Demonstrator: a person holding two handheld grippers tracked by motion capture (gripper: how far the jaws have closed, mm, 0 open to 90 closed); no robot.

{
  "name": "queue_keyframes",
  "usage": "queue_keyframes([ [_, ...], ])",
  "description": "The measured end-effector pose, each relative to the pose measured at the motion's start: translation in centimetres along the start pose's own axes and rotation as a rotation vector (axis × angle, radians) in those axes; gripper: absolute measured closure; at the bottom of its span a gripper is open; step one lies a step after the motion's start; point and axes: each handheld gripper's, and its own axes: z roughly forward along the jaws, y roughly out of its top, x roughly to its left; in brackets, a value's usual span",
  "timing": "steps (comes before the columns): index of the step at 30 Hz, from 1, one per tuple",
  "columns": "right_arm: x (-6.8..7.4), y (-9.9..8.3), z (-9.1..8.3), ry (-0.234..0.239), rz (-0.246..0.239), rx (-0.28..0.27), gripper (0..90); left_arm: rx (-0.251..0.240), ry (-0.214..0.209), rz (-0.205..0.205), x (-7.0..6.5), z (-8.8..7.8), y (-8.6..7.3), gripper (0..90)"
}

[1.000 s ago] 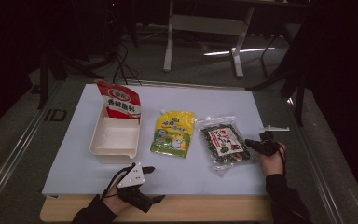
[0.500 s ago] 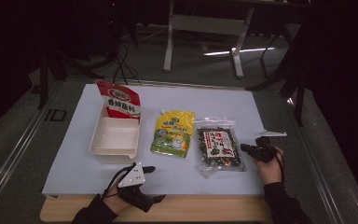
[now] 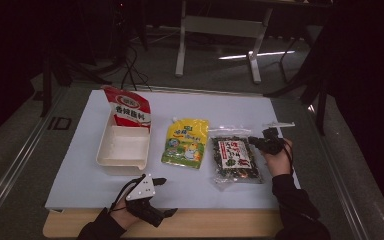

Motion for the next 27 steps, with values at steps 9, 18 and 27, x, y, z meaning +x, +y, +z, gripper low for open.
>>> queue_keyframes([
  [9,-0.2,3.6,2.4,0.004,-0.007,0.000,89.9,0.003,0.000,-0.002,0.1,0.0,-0.1,2.3],
  [18,-0.3,6.2,5.0,-0.013,-0.013,0.011,89.9,0.004,0.004,-0.006,0.1,-0.1,-0.2,2.3],
  [27,-1.0,7.6,7.5,-0.045,-0.009,0.023,89.9,0.003,0.006,-0.014,0.0,-0.3,-0.3,2.3],
])
